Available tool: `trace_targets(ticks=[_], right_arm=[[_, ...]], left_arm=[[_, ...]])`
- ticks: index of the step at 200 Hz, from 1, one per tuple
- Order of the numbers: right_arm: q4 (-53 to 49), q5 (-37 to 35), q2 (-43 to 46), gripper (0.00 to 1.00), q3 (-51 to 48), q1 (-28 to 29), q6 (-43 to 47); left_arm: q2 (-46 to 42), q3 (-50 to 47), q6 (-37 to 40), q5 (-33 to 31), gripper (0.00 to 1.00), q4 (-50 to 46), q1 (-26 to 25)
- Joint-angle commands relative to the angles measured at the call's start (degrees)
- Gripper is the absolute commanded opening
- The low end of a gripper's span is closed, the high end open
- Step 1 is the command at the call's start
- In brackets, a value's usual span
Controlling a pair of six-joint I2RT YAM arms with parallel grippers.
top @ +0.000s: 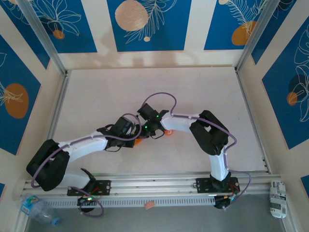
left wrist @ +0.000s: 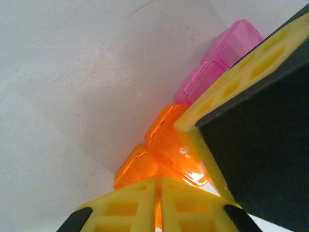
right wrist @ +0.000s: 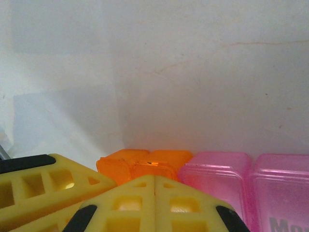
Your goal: Sort the pills into containers
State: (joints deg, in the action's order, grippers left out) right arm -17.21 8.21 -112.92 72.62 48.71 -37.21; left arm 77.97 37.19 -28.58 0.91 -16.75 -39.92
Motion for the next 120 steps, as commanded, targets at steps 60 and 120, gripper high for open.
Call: trace_targets(ticks=[60,120], right_arm=[[-3.99,-1.69,1.12,0.0,1.55,-2.85,-0.88],[-3.53,-1.63,4.12,0.0,4.33,-4.56,-1.72]], left_arm=[[-2.61,4.45,2.89,-1.21,0.29,-5.38,-1.34],[-8.63,8.1,5.18,-5.67,0.46,-6.55,-0.17]])
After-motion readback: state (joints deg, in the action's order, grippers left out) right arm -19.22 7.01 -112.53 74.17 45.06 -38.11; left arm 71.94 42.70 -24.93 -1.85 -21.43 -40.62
